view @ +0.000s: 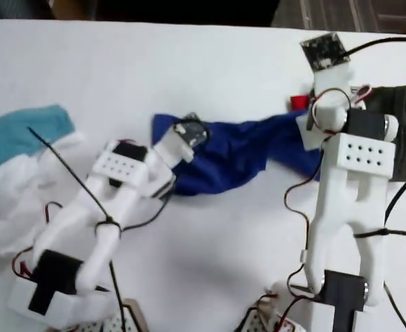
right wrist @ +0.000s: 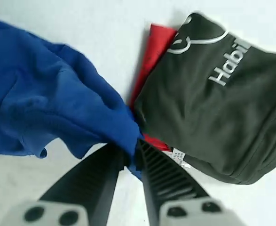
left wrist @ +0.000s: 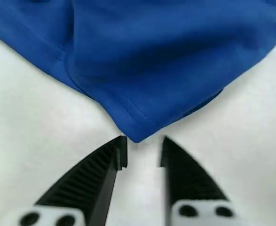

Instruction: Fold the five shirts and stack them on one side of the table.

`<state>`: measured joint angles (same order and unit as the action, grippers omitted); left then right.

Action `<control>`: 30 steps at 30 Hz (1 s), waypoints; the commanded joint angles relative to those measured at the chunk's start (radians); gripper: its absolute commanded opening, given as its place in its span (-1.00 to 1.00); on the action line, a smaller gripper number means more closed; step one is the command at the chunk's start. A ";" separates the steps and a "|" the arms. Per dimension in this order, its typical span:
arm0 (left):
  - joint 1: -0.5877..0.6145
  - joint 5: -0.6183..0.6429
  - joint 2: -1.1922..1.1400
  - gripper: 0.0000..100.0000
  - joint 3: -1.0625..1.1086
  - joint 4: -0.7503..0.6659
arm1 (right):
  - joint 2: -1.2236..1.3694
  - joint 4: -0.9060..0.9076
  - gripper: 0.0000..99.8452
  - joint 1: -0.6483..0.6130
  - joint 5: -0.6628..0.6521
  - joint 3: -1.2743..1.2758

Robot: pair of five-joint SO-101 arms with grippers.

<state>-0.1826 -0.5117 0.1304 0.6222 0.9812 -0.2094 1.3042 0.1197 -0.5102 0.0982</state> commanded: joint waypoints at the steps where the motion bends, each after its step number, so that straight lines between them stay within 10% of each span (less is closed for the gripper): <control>1: 0.055 0.008 0.044 -0.93 -0.024 0.006 | -0.059 0.015 -0.72 0.008 -0.005 0.002; 6: 0.278 0.002 0.044 -0.95 -0.165 0.097 | -0.102 0.068 -0.38 -0.028 0.000 0.000; 20: 0.882 0.003 0.041 -0.94 -0.381 0.216 | 0.074 -0.047 -0.56 -0.673 0.138 0.110; 30: 0.982 0.002 0.038 -0.94 -0.372 0.227 | 0.453 -0.180 -0.56 -0.895 0.150 0.015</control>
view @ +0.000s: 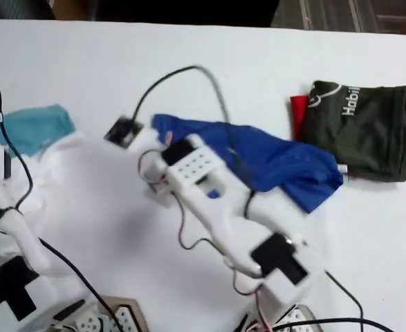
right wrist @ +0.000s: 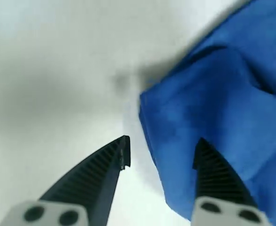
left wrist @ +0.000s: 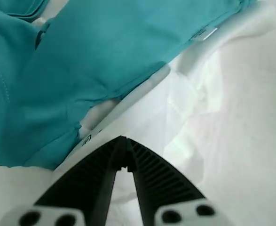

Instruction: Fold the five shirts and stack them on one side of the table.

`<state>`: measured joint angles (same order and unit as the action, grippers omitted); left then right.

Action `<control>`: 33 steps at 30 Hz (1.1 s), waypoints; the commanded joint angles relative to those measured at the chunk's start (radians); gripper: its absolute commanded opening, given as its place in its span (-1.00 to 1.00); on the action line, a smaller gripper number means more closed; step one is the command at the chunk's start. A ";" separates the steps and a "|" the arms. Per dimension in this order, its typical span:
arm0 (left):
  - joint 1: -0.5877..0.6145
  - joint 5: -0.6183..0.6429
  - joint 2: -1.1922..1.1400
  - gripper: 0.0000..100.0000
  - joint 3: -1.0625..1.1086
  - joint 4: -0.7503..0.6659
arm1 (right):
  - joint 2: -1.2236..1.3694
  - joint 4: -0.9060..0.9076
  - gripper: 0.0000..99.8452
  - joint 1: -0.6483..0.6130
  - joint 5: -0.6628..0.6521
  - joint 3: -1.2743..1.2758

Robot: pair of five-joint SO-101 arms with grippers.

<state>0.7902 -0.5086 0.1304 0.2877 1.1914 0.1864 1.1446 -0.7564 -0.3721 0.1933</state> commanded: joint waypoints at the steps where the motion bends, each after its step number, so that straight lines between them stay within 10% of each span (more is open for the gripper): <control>1: 0.009 -0.002 0.038 -0.94 -0.039 0.021 | 0.085 -0.019 -0.56 -0.019 0.035 -0.101; 7: 0.006 -0.002 0.038 -0.94 -0.038 0.021 | 0.219 -0.018 -0.59 0.039 0.068 -0.239; 11: 0.005 -0.002 0.038 -0.94 -0.036 0.021 | 0.239 -0.018 -0.98 0.150 0.069 -0.324; 20: -0.020 -0.002 0.035 -0.94 -0.036 0.018 | 0.076 0.067 -0.96 0.298 0.061 -0.381; 33: -0.451 0.000 0.035 -0.94 0.139 0.011 | -0.518 0.226 -0.96 0.625 -0.092 -0.341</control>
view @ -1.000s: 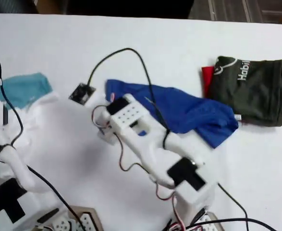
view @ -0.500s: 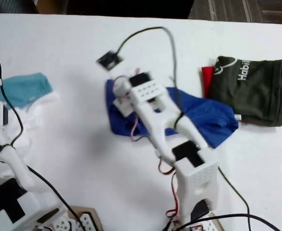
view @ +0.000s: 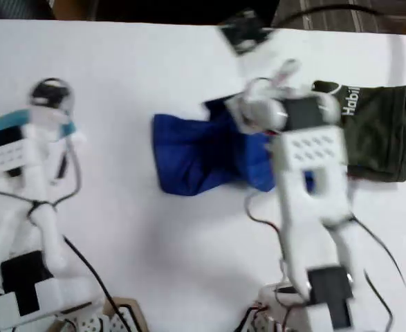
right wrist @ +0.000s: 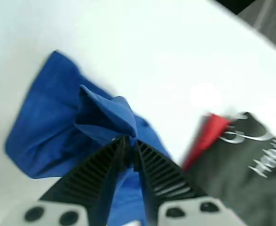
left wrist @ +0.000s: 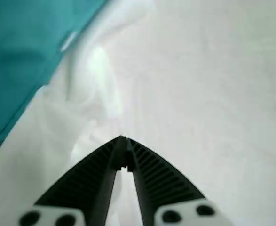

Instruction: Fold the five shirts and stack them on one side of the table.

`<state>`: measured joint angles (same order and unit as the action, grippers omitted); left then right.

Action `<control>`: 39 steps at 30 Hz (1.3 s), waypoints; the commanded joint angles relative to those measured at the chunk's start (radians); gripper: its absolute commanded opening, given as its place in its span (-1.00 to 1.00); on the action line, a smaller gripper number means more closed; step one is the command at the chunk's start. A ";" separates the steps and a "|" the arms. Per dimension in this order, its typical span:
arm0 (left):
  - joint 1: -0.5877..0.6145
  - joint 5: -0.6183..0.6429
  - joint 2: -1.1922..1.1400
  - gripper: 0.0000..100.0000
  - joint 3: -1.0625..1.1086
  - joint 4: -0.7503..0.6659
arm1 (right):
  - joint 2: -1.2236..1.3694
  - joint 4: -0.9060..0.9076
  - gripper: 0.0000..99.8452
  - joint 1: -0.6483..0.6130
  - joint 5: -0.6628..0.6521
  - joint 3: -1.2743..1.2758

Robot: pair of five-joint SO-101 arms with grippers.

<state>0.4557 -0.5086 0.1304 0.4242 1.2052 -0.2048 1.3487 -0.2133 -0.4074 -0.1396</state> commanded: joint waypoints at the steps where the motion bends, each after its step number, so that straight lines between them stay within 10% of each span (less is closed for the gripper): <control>1: -0.163 0.002 0.035 -0.94 0.002 -0.003 | -0.147 0.033 -0.96 0.113 -0.080 0.006; 12: -0.565 0.006 -0.080 -0.44 -0.002 -0.104 | -0.329 -0.012 -0.96 0.578 -0.264 0.175; 24: -0.870 0.063 -0.374 -0.47 -0.061 -0.241 | -0.375 -0.085 -0.96 0.756 -0.298 0.301; 33: -0.727 0.061 -0.539 -0.97 -0.443 -0.101 | -0.375 -0.081 -0.96 0.780 -0.299 0.321; 39: -0.623 0.061 -0.529 -0.95 -0.691 0.080 | -0.374 -0.096 -0.96 0.670 -0.296 0.382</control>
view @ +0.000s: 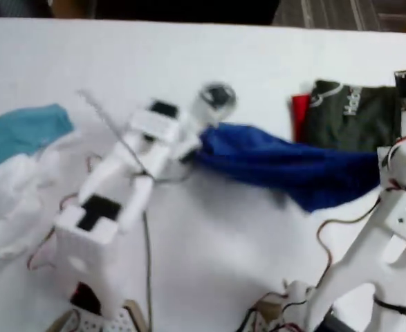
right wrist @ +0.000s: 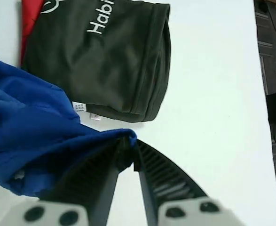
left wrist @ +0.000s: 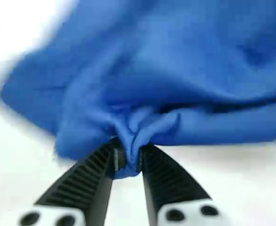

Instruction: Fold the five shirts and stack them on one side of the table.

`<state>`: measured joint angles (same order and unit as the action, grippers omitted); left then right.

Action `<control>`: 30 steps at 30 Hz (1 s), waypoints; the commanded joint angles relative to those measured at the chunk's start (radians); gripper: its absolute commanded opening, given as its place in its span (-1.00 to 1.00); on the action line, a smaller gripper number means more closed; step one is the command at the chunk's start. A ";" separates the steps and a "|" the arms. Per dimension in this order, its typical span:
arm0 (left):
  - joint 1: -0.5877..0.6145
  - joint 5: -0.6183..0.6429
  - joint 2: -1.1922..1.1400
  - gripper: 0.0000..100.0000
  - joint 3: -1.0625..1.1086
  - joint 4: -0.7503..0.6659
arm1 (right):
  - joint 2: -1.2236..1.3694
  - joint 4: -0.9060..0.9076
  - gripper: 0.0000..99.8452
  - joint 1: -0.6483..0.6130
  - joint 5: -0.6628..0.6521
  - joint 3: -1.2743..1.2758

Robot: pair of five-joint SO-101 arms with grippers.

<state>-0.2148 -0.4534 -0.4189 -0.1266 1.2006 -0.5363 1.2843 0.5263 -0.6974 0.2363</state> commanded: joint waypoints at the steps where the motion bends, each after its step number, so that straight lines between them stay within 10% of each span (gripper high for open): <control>1: 0.061 0.006 0.026 -0.95 -0.182 0.123 | -0.042 -0.051 -0.96 -0.105 0.005 0.015; 16: 0.310 -0.023 0.287 -0.95 -0.641 0.586 | -0.173 0.076 -0.96 -0.444 0.203 -0.296; 30: 0.517 -0.140 0.954 -0.95 0.054 0.585 | -0.524 0.266 -0.96 -0.496 0.193 -0.307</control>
<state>0.2992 -0.5762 0.4158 -0.2064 1.7699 -1.0472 1.5620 0.0368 -0.5040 -0.0522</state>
